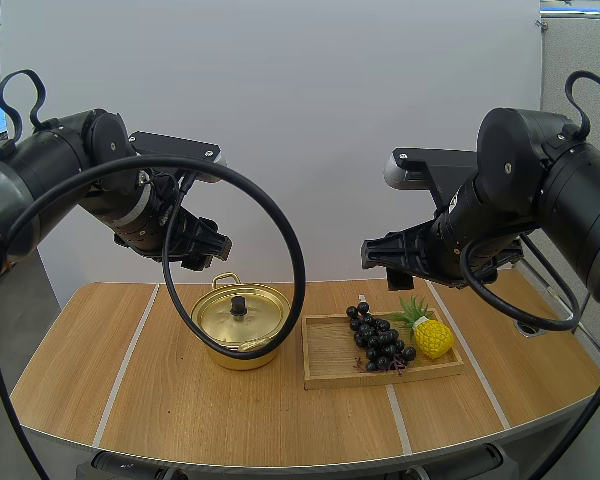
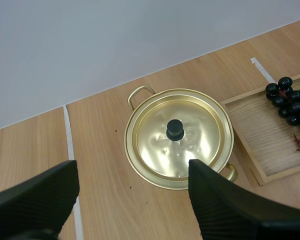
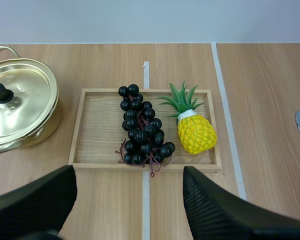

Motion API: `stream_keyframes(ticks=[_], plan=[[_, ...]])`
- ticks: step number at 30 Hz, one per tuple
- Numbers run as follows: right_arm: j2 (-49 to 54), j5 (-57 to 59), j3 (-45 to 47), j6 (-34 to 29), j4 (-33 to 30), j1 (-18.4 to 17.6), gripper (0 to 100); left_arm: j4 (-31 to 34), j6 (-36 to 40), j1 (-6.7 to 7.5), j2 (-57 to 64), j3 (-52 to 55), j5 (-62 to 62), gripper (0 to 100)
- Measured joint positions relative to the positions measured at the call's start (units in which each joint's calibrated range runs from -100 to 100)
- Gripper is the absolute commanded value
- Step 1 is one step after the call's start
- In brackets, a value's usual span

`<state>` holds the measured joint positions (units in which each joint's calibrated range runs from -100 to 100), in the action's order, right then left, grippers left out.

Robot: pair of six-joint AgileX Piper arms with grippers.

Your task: Open the pot, put the grape inside, and close it

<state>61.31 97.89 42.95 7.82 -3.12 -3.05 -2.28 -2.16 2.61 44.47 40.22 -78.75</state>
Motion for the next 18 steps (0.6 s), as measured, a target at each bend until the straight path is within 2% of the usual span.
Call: stream_keyframes(ticks=[7, 13, 18], plan=[[0.00, 0.00, 0.00, 0.00, -0.08, 0.00, 100, 0.00, -0.71, 0.00, 0.00, 0.00, 0.00, 100], [0.00, 0.00, 0.00, 0.00, -0.23, 0.00, 100, -2.90, -8.57, 0.00, -0.81, 0.00, 0.14, 100], [0.00, 0.00, 0.00, 0.00, -0.23, 0.00, 100, -6.48, -13.83, 0.00, -6.28, -0.12, 0.14, 100]])
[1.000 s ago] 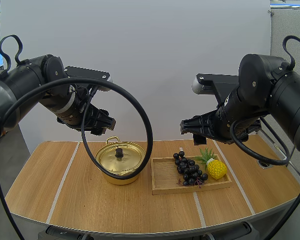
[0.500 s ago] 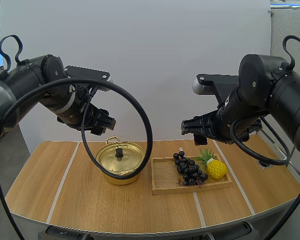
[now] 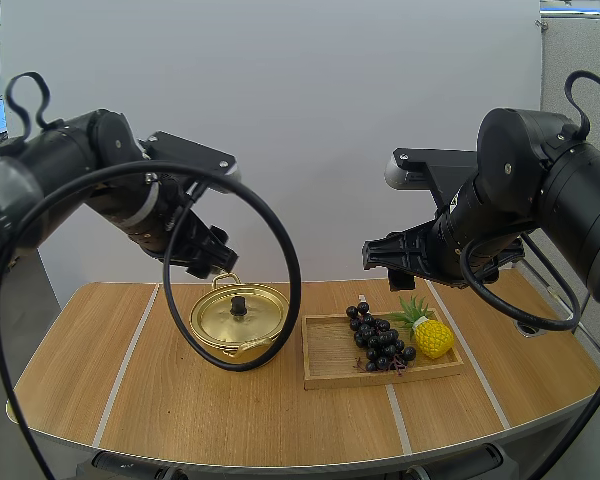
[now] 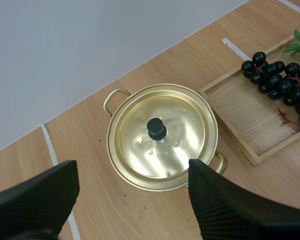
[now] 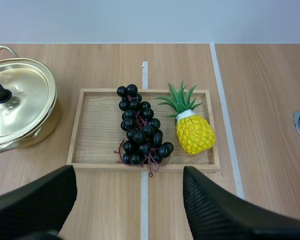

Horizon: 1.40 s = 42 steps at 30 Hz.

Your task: Open the pot, put the grape inside, and close it

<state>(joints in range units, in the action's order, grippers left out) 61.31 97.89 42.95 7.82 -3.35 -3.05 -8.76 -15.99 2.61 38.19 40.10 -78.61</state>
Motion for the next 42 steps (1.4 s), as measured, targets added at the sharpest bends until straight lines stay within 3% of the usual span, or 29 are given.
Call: stream_keyframes(ticks=[11, 19, 34, 42], plan=[[0.00, 0.14, 0.00, 0.00, 0.00, 0.00, 100, -0.78, -3.75, 0.00, -14.96, -5.25, 0.07, 100], [0.00, 0.14, 0.00, 0.00, 0.00, 0.00, 100, -3.44, -5.96, 0.00, -30.63, -15.71, -3.97, 100], [0.00, 0.14, 0.00, 0.00, 0.00, 0.00, 100, -4.92, -7.79, 0.00, -42.90, -19.54, -4.00, 100], [0.00, 0.14, 0.00, 0.00, 0.00, 0.00, 100, -5.48, -8.04, 1.98, -46.00, -20.24, -2.90, 100]])
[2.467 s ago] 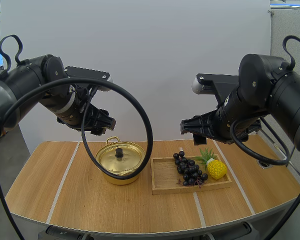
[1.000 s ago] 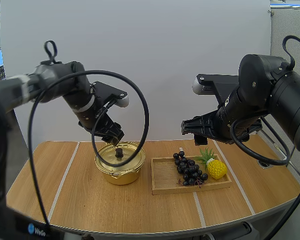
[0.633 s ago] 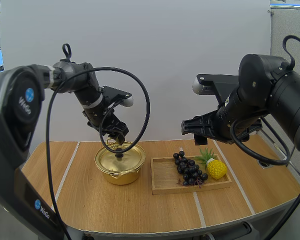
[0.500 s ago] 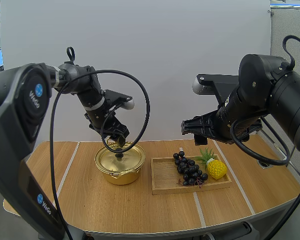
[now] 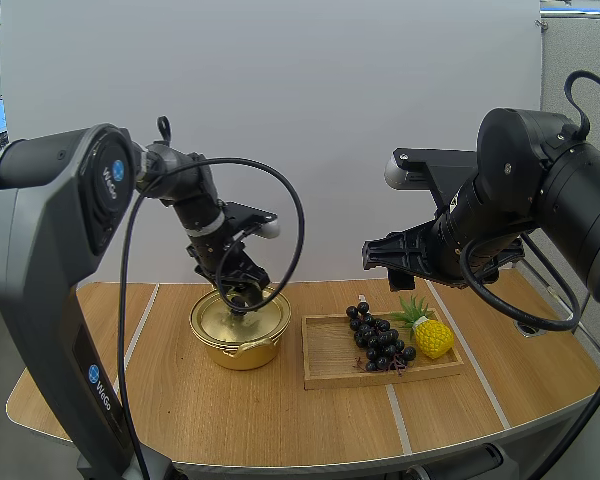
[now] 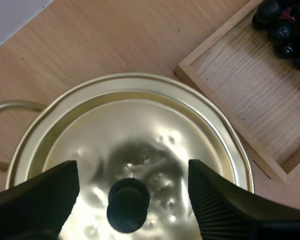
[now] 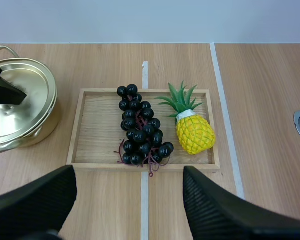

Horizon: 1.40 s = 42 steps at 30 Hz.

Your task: Open the pot, put the grape inside, and close it

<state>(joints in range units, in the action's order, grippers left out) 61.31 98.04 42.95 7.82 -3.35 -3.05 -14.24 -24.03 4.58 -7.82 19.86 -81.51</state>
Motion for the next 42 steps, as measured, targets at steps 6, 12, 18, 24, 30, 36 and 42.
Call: stream_keyframes(ticks=[6, 12, 18, 24, 30, 36, 42], plan=[[0.00, 0.00, 0.00, 0.00, 0.00, 0.00, 100, 1.01, 0.00, 0.15, -0.74, -0.14, 1.34, 100], [0.00, 0.00, 0.00, 0.00, 0.00, 0.00, 100, 2.94, 0.21, 0.15, -0.74, -0.29, 1.49, 100], [0.00, 0.00, 0.00, 0.00, 0.00, 0.00, 100, 3.54, 0.33, 0.15, -0.74, -0.29, 1.49, 100], [0.00, 0.00, 0.00, 0.00, 0.00, 0.00, 100, 3.54, 0.86, 0.15, -0.74, -0.29, 1.49, 98], [0.00, 0.00, 0.00, 0.00, 0.00, 0.00, 100, 3.38, 2.28, 0.15, -0.74, -0.29, 1.19, 1], [0.00, 0.00, 0.00, 0.00, 0.00, 0.00, 100, 3.49, 2.28, 0.24, -0.74, -0.42, 0.80, 0], [0.00, 0.00, 0.00, 0.00, 0.00, 0.00, 100, 5.10, 3.11, 0.24, 0.11, -2.14, -1.74, 0]])
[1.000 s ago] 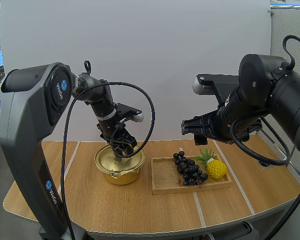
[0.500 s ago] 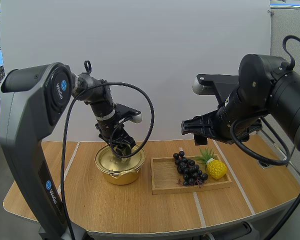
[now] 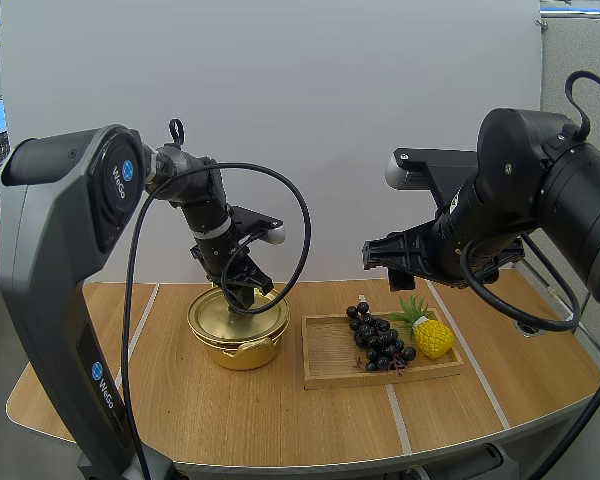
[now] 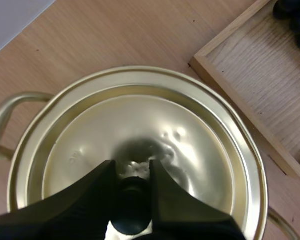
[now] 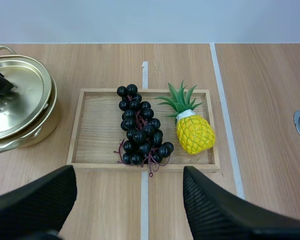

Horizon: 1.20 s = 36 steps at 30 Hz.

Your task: Open the pot, put the grape inside, and close it

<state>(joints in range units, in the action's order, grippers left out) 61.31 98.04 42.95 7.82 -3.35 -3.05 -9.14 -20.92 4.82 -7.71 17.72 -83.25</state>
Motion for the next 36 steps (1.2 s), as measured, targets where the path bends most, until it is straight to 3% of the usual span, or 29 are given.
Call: stream_keyframes(ticks=[8, 19, 27, 36], plan=[[0.00, 0.00, 0.00, 0.00, 0.00, 0.00, 100, 1.44, 0.82, 0.00, 9.38, -9.02, -7.41, 0], [0.00, 0.00, 0.00, 0.00, 0.00, 0.00, 100, 3.48, 3.27, 0.00, 25.45, -28.43, -7.72, 0], [0.00, 0.00, 0.00, 0.00, 0.00, 0.00, 100, 9.14, 6.12, 0.00, 28.62, -40.49, -5.22, 0], [-0.06, -3.59, 0.00, 0.00, 0.00, 0.00, 100, 10.77, 8.70, 0.00, 28.78, -52.50, -1.67, 0]])
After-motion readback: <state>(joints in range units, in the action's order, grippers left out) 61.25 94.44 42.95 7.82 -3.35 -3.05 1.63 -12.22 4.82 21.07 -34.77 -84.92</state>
